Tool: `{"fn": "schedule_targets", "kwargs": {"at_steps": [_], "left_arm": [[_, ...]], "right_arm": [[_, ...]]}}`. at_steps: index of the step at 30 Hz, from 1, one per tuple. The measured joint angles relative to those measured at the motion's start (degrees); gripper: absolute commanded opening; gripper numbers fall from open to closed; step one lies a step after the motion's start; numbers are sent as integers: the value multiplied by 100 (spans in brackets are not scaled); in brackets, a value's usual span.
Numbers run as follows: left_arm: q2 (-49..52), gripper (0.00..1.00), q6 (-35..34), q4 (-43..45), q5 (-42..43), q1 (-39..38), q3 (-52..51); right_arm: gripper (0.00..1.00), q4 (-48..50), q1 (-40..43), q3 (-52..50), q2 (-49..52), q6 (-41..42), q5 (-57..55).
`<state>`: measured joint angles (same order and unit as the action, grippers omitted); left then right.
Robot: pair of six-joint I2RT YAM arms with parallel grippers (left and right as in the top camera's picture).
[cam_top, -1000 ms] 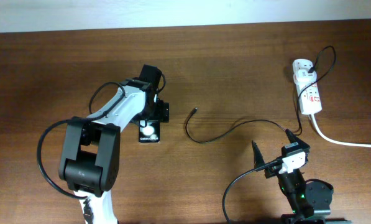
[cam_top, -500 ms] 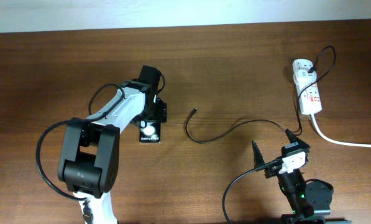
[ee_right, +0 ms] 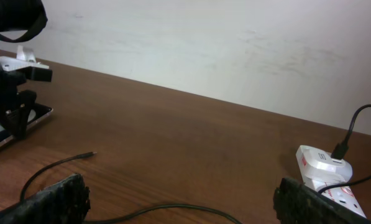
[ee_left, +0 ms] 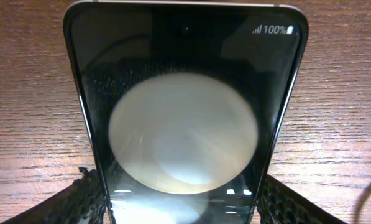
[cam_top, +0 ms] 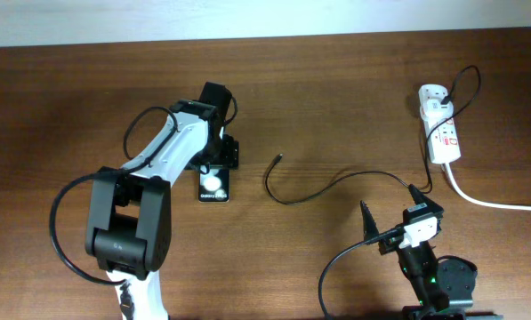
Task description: Plug charger to phone and switch on socket
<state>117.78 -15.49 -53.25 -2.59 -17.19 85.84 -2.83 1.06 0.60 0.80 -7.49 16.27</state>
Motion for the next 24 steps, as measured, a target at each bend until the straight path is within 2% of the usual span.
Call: {"fn": "schedule_targets", "kwargs": {"at_steps": [24], "left_arm": [[11,79,0,186,2,0,-214]], "right_arm": [[99,0,0,0,0,2,0]]}}
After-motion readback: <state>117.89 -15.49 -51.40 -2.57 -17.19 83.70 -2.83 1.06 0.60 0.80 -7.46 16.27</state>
